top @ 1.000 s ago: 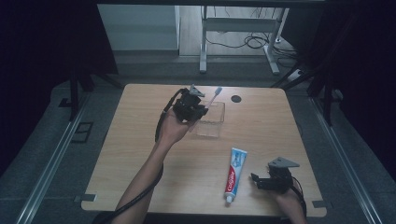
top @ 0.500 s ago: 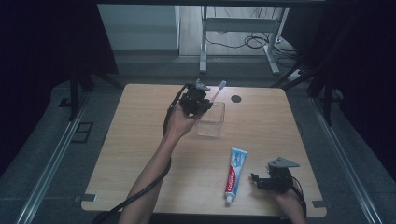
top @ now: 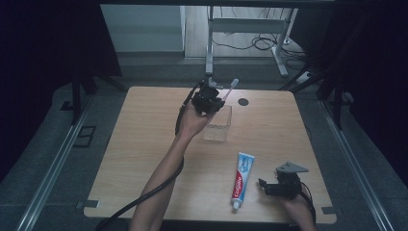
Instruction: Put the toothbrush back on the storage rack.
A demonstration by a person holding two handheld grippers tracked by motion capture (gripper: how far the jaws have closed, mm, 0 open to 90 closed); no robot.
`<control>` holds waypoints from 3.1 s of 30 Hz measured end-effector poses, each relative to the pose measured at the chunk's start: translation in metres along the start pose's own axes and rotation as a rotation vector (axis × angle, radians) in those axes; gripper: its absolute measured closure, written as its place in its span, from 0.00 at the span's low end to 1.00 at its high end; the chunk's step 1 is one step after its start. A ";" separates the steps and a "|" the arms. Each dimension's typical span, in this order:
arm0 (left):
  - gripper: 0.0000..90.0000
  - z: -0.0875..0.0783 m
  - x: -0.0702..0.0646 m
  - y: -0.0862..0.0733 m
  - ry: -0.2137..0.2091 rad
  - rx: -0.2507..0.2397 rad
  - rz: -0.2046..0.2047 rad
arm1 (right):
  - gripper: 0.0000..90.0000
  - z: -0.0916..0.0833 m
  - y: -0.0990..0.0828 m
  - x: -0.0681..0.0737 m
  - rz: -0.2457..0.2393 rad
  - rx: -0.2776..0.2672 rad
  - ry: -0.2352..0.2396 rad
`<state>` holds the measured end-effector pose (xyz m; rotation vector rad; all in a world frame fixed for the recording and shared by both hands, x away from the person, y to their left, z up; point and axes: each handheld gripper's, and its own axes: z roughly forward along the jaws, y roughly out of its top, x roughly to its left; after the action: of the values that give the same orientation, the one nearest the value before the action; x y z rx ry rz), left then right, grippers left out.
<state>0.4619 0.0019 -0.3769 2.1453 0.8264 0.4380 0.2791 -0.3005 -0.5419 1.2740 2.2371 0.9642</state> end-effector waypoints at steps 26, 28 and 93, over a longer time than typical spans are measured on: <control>0.88 0.041 0.003 -0.013 0.030 0.014 -0.005 | 0.14 0.000 0.000 0.000 -0.003 0.000 0.004; 0.88 0.044 0.002 -0.015 0.035 0.020 -0.001 | 0.14 0.000 0.000 0.000 -0.003 0.000 0.004; 0.60 0.032 0.006 -0.041 -0.001 0.065 -0.053 | 0.14 0.000 0.000 0.000 -0.004 0.001 0.003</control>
<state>0.4661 0.0084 -0.4283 2.1776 0.9064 0.3879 0.2794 -0.3003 -0.5418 1.2690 2.2415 0.9651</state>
